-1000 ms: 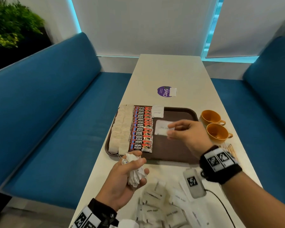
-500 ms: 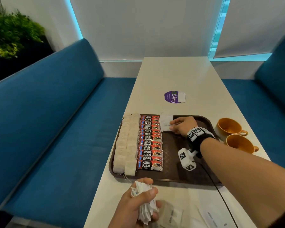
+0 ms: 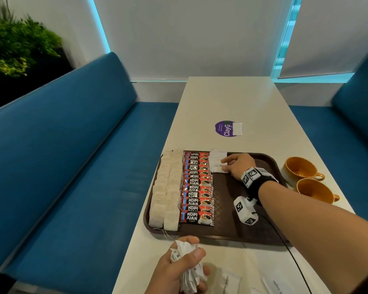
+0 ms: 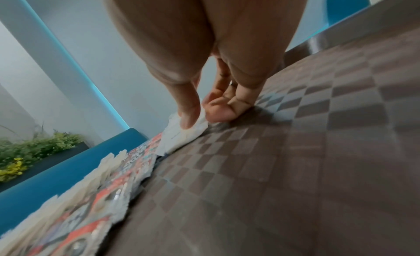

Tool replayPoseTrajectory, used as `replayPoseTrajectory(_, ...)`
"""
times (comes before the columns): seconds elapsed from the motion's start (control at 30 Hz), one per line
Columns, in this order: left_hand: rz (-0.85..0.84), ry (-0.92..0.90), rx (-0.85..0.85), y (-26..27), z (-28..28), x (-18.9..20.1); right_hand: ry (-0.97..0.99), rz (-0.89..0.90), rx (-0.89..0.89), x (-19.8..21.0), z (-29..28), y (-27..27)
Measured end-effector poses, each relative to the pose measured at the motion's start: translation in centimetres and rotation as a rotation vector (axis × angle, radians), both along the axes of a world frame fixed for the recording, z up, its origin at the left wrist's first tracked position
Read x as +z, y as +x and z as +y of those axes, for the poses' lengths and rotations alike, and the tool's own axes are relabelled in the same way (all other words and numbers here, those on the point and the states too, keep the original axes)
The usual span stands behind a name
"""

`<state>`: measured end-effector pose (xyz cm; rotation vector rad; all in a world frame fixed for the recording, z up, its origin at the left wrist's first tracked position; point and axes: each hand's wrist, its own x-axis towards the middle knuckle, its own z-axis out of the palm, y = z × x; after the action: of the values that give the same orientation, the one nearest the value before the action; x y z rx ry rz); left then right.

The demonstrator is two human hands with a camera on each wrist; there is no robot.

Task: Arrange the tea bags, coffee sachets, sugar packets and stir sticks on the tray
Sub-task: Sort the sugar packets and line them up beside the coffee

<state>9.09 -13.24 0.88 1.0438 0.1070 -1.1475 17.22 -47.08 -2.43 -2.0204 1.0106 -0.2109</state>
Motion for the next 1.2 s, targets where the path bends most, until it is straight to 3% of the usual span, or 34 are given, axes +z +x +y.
replayPoseTrajectory(0.27,0.049,-0.218,0.018,-1.2,1.6,1.3,0.051,-0.227,-0.044,5.1,2.5,-4.9)
replayPoseTrajectory(0.43,-0.047,-0.291,0.018,-3.0,2.3,2.6,0.154,-0.327,0.138,11.0,9.5,-12.6)
replayPoseTrajectory(0.57,-0.141,-0.283,0.003,-4.5,2.8,3.9,0.272,-0.335,0.292,13.2,14.7,-18.9)
replayPoseTrajectory(0.87,-0.274,-0.188,-0.050,-7.8,3.6,5.2,0.473,-0.446,0.316,11.7,21.5,-26.8)
replayPoseTrajectory(1.03,-0.318,-0.147,-0.045,-9.1,3.8,5.6,0.518,-0.481,0.221,10.6,22.3,-28.2)
replayPoseTrajectory(1.2,-0.286,-0.118,-0.037,-9.9,3.8,5.7,0.635,-0.457,0.245,10.1,22.6,-29.0)
